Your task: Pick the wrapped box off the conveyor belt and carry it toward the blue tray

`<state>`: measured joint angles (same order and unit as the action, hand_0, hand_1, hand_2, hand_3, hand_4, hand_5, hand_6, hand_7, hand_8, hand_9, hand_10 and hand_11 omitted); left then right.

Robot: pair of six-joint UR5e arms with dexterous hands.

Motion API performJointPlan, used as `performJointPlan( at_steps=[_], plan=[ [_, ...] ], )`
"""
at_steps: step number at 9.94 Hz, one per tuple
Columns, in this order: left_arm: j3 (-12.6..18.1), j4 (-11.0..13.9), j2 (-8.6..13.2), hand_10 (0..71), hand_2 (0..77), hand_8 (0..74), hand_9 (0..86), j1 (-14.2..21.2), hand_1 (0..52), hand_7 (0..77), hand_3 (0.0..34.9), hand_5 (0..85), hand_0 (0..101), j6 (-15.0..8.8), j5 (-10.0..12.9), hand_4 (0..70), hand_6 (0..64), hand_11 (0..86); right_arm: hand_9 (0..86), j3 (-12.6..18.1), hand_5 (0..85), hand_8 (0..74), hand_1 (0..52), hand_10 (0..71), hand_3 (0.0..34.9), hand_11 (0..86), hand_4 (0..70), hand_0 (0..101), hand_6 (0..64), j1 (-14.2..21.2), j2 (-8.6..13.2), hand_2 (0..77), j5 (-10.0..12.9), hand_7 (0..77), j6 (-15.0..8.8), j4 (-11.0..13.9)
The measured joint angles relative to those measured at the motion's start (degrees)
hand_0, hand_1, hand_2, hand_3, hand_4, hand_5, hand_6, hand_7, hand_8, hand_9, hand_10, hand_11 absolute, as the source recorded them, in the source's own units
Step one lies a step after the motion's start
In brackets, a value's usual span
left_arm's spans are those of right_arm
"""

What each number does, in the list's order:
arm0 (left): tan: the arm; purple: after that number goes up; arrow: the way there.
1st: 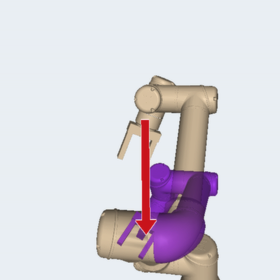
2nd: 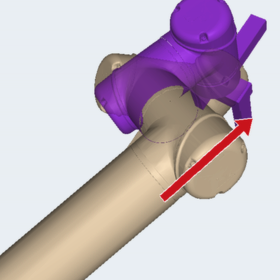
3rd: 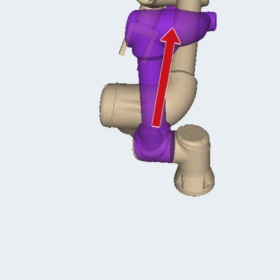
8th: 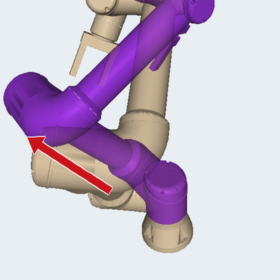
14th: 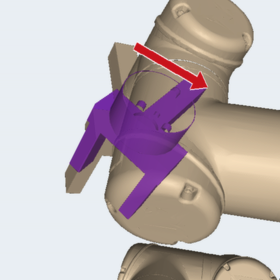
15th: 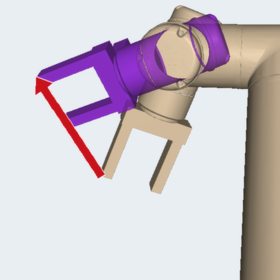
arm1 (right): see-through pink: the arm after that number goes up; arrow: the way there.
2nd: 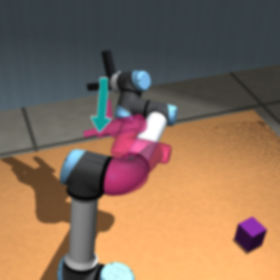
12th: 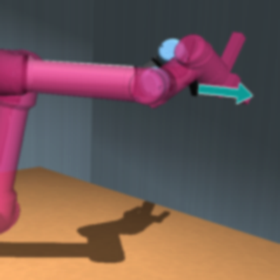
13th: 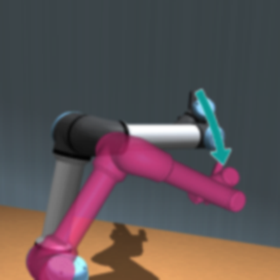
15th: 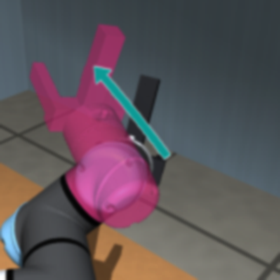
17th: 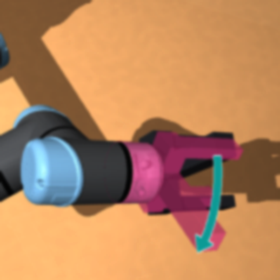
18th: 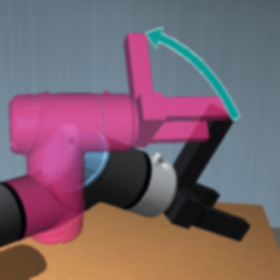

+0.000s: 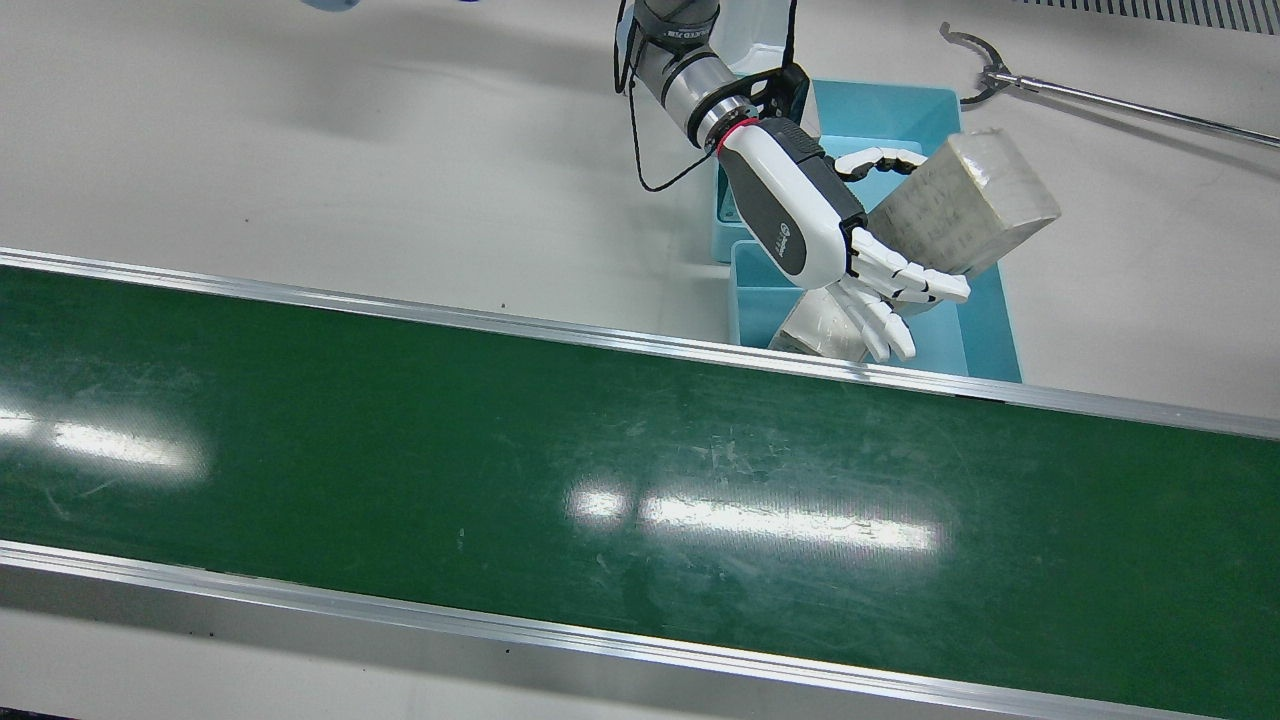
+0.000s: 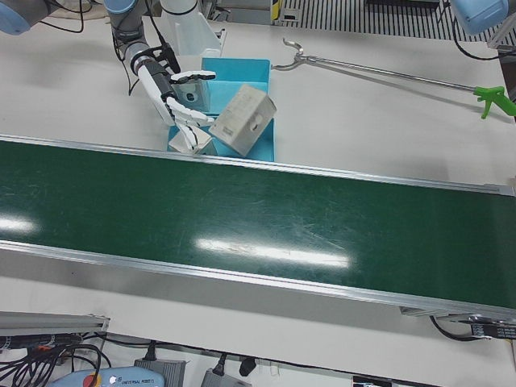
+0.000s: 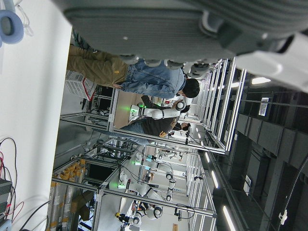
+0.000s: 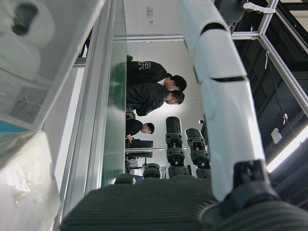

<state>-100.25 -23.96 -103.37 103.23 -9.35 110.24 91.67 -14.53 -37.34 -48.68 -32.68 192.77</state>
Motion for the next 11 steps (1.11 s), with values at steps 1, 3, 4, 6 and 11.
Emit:
performJointPlan(
  at_steps=[1, 3, 4, 6, 11],
  plan=[
    [0.00, 0.00, 0.00, 0.5, 0.5, 0.5, 0.5, 0.00, 0.0, 0.5, 0.0, 1.1, 0, 0.00, 0.00, 0.5, 0.5, 0.5, 4.4, 0.57, 10.9, 1.6, 20.7, 0.0, 2.9, 1.1, 15.3, 53, 8.7, -0.02, -0.40, 15.3, -0.03, 22.4, 0.23, 0.05],
    [0.00, 0.00, 0.00, 0.5, 0.5, 0.5, 0.5, 0.00, 0.0, 0.5, 0.0, 1.1, 0, 0.00, 0.00, 0.5, 0.5, 0.5, 4.4, 4.56, 10.9, 1.6, 20.7, 0.0, 3.7, 1.1, 14.2, 53, 8.7, -0.68, -3.44, 15.3, -0.01, 22.4, 1.13, 0.30],
    [0.00, 0.00, 0.00, 0.0, 0.5, 0.5, 0.5, 0.00, 0.0, 0.5, 0.0, 1.1, 0, 0.00, 0.00, 0.5, 0.5, 0.5, 11.4, 7.83, 22.4, 7.6, 20.7, 0.0, 3.2, 1.1, 19.1, 53, 13.1, -1.79, -6.02, 14.2, 0.03, 32.7, 1.53, 0.46],
    [0.00, 0.00, 0.00, 0.0, 0.5, 0.5, 0.0, 0.00, 0.0, 0.5, 0.0, 1.1, 0, 0.00, 0.00, 0.0, 0.0, 0.5, 11.4, 14.58, 22.4, 7.6, 19.6, 0.0, 0.2, 1.1, 19.1, 53, 13.1, -5.91, -12.03, 14.7, 0.06, 32.7, 3.05, 0.80],
    [0.00, 0.00, 0.00, 0.0, 0.5, 0.5, 0.5, 0.00, 0.0, 0.5, 0.0, 1.1, 0, 0.00, 0.00, 0.0, 0.5, 0.5, 56.7, 17.57, 69.3, 46.9, 15.8, 35.5, 0.1, 29.5, 31.1, 54, 51.8, -23.30, -24.37, 24.0, -4.90, 70.4, 17.87, 5.43]
  ],
)
